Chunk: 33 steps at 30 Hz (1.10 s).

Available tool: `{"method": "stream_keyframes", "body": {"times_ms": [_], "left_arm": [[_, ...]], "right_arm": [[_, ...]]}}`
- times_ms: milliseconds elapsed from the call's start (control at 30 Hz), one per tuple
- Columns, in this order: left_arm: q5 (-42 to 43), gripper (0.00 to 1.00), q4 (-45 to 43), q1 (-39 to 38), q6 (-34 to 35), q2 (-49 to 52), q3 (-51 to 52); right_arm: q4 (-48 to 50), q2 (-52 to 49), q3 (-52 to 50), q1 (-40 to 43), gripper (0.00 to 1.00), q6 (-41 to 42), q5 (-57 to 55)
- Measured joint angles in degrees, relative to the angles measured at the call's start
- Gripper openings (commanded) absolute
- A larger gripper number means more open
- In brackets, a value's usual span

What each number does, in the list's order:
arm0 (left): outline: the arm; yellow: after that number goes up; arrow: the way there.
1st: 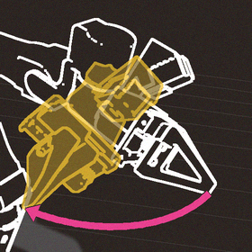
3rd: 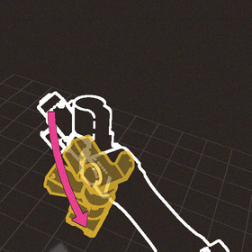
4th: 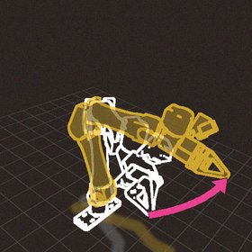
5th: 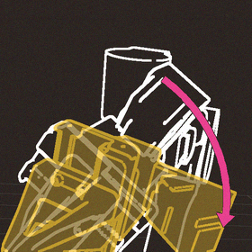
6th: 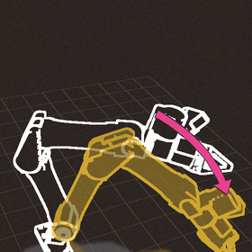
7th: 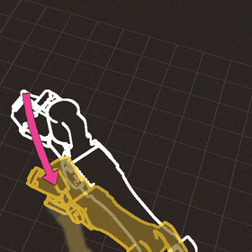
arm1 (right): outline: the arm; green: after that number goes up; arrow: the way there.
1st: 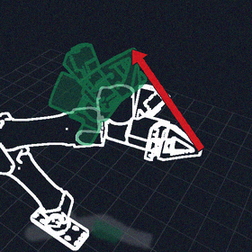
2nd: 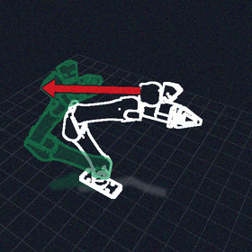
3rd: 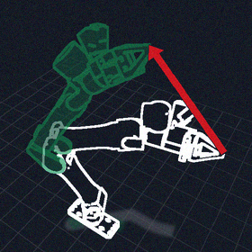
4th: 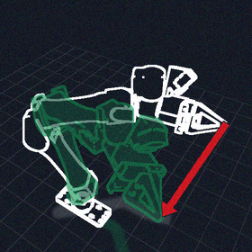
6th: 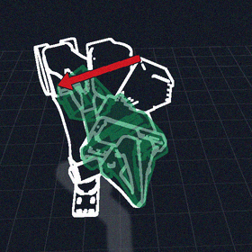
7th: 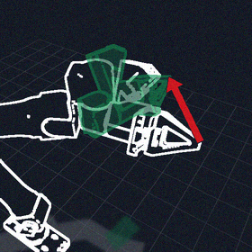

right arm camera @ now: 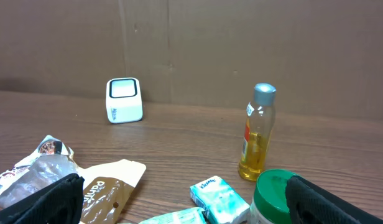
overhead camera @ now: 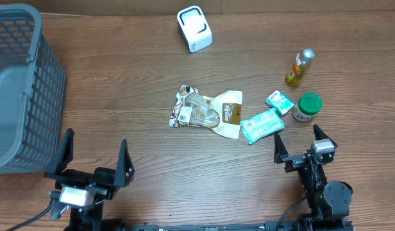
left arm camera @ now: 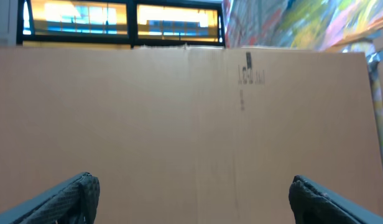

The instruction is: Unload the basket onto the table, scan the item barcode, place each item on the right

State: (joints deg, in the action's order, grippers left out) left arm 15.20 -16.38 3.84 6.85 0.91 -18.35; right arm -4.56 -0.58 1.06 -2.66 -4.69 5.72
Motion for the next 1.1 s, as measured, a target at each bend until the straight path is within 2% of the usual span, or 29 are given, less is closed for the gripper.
{"method": "stream_keyframes", "body": {"times_ms": [267,500,667,900,1100], "left_arm": [[-1.8,1.00,-1.0,0.0,0.0,0.0,7.5],[-2.5,0.99,-9.6,0.0,0.0,0.0,14.8],[-2.6,1.00,-11.0,0.0,0.0,0.0,17.3],[-3.5,1.00,-5.1,0.0,0.0,0.0,17.8],[-4.5,0.99,6.7,0.0,-2.1,0.0,17.9]], "right_arm": [[0.0,0.0,0.0,0.0,1.00,0.0,0.0],[0.0,0.0,0.0,0.0,1.00,0.0,0.0],[0.0,0.0,0.0,0.0,1.00,0.0,0.0],[0.0,0.0,0.0,0.0,1.00,0.0,0.0],[0.0,0.0,0.0,0.0,1.00,0.0,0.0]]}}
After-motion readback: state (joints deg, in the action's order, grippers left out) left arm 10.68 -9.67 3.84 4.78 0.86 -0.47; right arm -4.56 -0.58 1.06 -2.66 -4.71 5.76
